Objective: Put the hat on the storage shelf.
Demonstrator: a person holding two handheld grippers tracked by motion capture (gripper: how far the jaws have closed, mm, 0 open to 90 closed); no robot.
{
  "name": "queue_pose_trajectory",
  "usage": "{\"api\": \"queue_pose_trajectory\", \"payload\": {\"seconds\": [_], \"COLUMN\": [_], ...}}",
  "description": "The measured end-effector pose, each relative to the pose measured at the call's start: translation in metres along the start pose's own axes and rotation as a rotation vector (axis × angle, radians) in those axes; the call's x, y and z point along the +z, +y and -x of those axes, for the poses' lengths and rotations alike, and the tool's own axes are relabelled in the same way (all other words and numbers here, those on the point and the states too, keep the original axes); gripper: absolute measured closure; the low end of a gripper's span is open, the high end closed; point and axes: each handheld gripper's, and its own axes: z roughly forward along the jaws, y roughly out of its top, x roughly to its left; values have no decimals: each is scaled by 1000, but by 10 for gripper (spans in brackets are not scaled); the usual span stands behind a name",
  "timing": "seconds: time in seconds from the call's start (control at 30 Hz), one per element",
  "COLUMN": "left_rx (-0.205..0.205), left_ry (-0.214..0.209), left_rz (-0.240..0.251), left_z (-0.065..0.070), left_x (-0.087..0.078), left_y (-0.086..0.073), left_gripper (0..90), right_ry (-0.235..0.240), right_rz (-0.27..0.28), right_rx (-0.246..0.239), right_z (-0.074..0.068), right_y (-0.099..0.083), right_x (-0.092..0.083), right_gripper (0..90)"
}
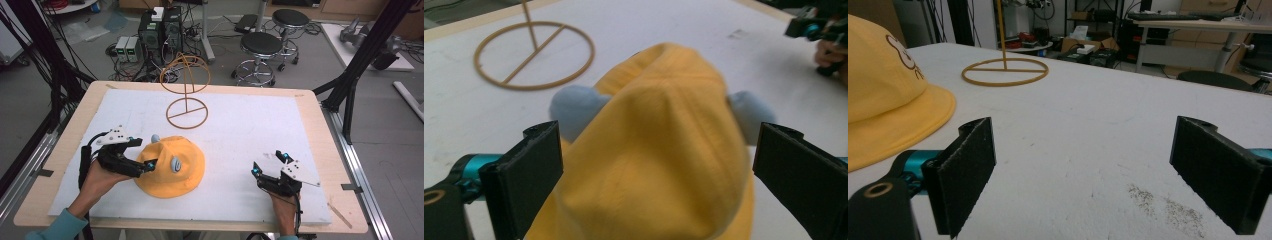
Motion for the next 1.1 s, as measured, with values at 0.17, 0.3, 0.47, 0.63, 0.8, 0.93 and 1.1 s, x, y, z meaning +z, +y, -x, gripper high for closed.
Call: {"api": "queue_pose_trajectory", "payload": {"seconds": [0.17, 0.3, 0.47, 0.63, 0.8, 0.93, 1.1], "left_rx": [-12, 2, 30, 47, 55, 51, 39], "left_ry": [-3, -20, -31, -24, -7, -4, -10], "left_rz": [-4, -15, -28, -34, -58, -75, -85], "left_z": [-2, 5, 17, 25, 28, 29, 26], "left_x": [1, 5, 11, 18, 25, 30, 31], "left_y": [-11, -19, -23, -22, -21, -22, -23], "left_gripper": [62, 62, 63, 62, 85, 156, 283], "right_ry": [0, -2, 0, 0, 0, -1, 1], "right_rz": [-3, -3, -1, 1, -1, -1, -1], "right_rx": [3, 1, -1, -4, 1, 0, 5], "right_z": [0, 0, 0, 0, 0, 0, 0], "right_y": [0, 0, 0, 0, 0, 0, 0], "right_x": [0, 0, 0, 0, 0, 0, 0], "right_gripper": [101, 101, 101, 101, 101, 101, 101]}}
